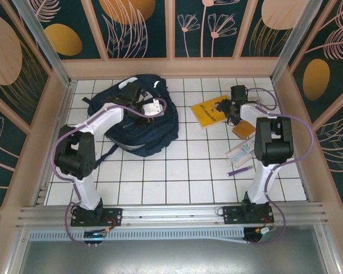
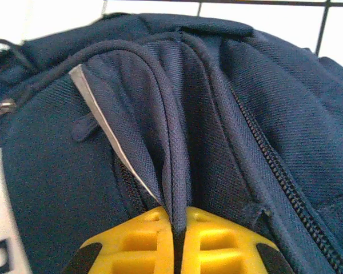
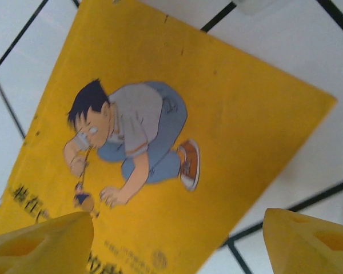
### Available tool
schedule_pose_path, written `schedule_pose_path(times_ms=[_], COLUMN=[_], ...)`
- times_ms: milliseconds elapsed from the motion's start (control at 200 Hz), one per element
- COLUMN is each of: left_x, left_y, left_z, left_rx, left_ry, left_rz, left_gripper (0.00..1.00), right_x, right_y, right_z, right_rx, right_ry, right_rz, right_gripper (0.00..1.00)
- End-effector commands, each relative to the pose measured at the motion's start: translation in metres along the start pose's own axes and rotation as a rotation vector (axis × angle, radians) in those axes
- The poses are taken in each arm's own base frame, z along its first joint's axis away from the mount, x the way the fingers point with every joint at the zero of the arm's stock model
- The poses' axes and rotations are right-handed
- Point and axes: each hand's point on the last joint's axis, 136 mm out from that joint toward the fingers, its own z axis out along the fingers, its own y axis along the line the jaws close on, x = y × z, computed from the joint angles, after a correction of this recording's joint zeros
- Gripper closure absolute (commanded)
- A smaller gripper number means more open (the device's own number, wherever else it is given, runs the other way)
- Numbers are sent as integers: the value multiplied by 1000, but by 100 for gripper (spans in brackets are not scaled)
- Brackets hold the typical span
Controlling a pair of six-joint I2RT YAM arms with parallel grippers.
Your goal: Pack the student bag
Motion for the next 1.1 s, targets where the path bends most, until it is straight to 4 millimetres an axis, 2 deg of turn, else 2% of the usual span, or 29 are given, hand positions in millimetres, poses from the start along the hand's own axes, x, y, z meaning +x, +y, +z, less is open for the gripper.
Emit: schedule_pose_path(times_ms=[0, 45, 80, 120, 180, 210, 235, 255, 310, 345, 420, 475, 525, 565, 586, 596, 641, 691, 751, 821, 876, 971, 1016, 1096], left_x=[-20, -6, -3, -9, -29, -35, -42, -44, -46, -47, -66, -100, -134, -155, -165, -164, -172, -172, -167, -152, -142, -136, -131, -125], left_y=[49, 56, 62, 70, 80, 84, 89, 91, 101, 107, 106, 81, 49, 32, 28, 27, 31, 31, 24, 22, 11, -8, -11, -16], left_z=[-27, -22, -22, -29, -47, -51, -66, -72, -87, -97, -112, -109, -97, -86, -84, -70, -49, -21, 10, 45, 69, 97, 107, 117], left_rx=[-232, -277, -309, -351, -406, -433, -480, -511, -601, -646, -592, -373, -155, -54, -33, -16, -10, 23, 56, -9, -30, 19, 30, 35], left_ry=[-30, 38, 58, 19, -133, -194, -239, -260, -303, -328, -442, -579, -663, -678, -678, -654, -599, -508, -394, -256, -181, -151, -145, -148], left_rz=[231, 251, 243, 200, 114, 76, 61, 41, -22, -81, -223, -277, -295, -351, -389, -421, -582, -701, -763, -800, -801, -860, -902, -939], left_gripper=[100, 100, 100, 100, 99, 89, 69, 59, 38, 21, 12, 13, 13, 10, 11, 12, 15, 19, 19, 21, 21, 21, 21, 21], right_x=[-9, -9, -8, -5, 4, 10, 16, 20, 33, 42, 58, 75, 86, 98, 104, 107, 117, 126, 130, 124, 116, 93, 81, 75], right_y=[-8, -8, -5, -2, 4, 7, 10, 10, 14, 18, 24, 27, 26, 26, 25, 25, 21, 20, 14, 18, 26, 37, 31, 22], right_z=[15, 24, 31, 37, 40, 41, 41, 41, 41, 39, 36, 33, 28, 23, 20, 19, 12, 2, -8, -21, -32, -50, -55, -60], right_rx=[84, 95, 94, 98, 116, 117, 107, 100, 74, 63, 62, 33, 28, 20, 15, 14, 12, -1, -3, -54, -91, -143, -138, -193], right_ry=[-29, -26, -19, -8, -6, -1, 6, 12, 29, 38, 50, 78, 84, 95, 100, 103, 109, 109, 96, 43, 11, -48, -65, -22], right_rz=[-16, -38, -68, -112, -183, -209, -224, -232, -267, -308, -399, -457, -507, -556, -578, -587, -625, -663, -686, -698, -679, -570, -483, -319], right_gripper=[22, 24, 29, 35, 39, 41, 42, 42, 43, 43, 46, 46, 47, 47, 47, 47, 47, 47, 47, 45, 42, 38, 38, 36])
